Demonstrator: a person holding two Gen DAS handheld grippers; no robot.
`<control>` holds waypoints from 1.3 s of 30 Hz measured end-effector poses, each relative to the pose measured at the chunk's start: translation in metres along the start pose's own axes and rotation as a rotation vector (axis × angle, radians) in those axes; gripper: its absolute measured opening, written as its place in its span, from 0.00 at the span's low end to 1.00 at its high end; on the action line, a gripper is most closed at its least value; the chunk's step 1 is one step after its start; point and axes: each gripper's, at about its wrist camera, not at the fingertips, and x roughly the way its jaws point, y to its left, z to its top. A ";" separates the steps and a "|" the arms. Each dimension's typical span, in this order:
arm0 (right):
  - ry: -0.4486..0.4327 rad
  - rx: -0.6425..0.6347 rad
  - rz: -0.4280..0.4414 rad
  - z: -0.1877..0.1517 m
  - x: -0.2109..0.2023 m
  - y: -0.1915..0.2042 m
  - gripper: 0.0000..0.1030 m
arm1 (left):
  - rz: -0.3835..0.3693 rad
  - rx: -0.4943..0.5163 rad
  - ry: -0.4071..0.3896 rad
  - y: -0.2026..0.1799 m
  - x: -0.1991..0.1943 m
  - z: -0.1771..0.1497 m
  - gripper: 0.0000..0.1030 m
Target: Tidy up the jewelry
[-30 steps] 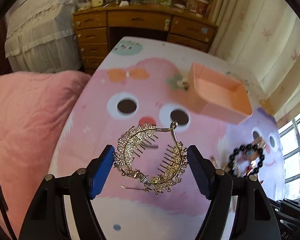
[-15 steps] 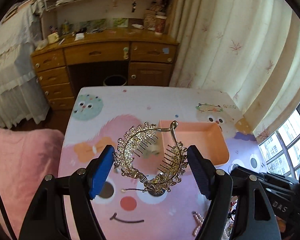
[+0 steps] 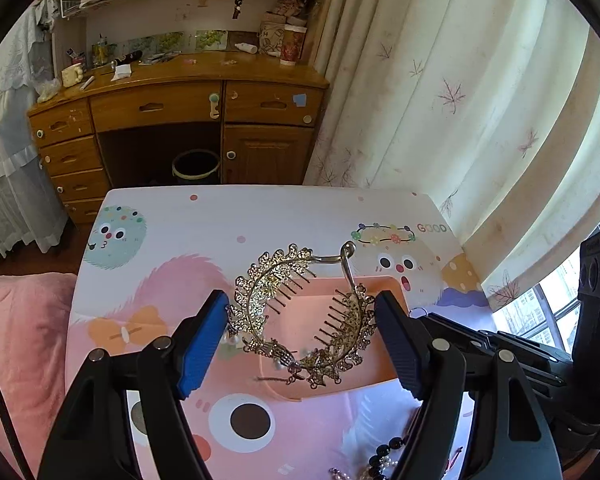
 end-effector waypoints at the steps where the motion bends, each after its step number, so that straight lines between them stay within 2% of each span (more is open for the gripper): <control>1: -0.004 -0.005 -0.006 0.001 0.000 -0.002 0.08 | 0.006 0.001 0.006 -0.002 0.002 0.001 0.71; 3: -0.008 -0.008 -0.017 0.003 0.001 -0.004 0.08 | 0.019 0.005 0.021 -0.006 0.007 0.003 0.75; 4: -0.001 -0.008 -0.024 0.004 0.003 -0.006 0.11 | 0.015 0.009 0.028 -0.007 0.009 0.004 0.83; 5: 0.009 -0.008 -0.032 0.004 0.004 -0.007 0.17 | 0.004 0.016 0.032 -0.008 0.011 0.004 0.87; 7: 0.020 -0.023 -0.083 0.003 0.005 -0.007 0.49 | 0.001 0.020 0.032 -0.006 0.012 0.002 0.87; 8: 0.003 -0.038 -0.103 0.001 0.002 -0.007 0.52 | 0.009 0.018 0.041 -0.005 0.013 0.001 0.88; 13: -0.028 -0.062 -0.123 -0.005 -0.009 -0.010 0.52 | 0.011 -0.012 0.074 0.005 0.015 -0.004 0.88; 21: -0.050 -0.024 -0.171 -0.020 -0.024 -0.016 0.54 | 0.028 0.021 0.094 0.015 0.003 -0.017 0.88; 25: -0.066 0.008 -0.190 -0.033 -0.034 -0.016 0.60 | 0.030 0.052 0.112 0.018 -0.004 -0.026 0.88; 27: -0.078 0.026 -0.208 -0.044 -0.041 -0.016 0.65 | 0.020 0.073 0.118 0.018 -0.009 -0.033 0.88; 32: -0.138 0.010 -0.263 -0.078 -0.061 -0.010 0.65 | -0.001 0.115 0.156 0.017 -0.013 -0.051 0.89; 39: -0.145 -0.004 -0.356 -0.126 -0.085 0.003 0.65 | -0.084 0.173 0.282 0.000 -0.011 -0.085 0.89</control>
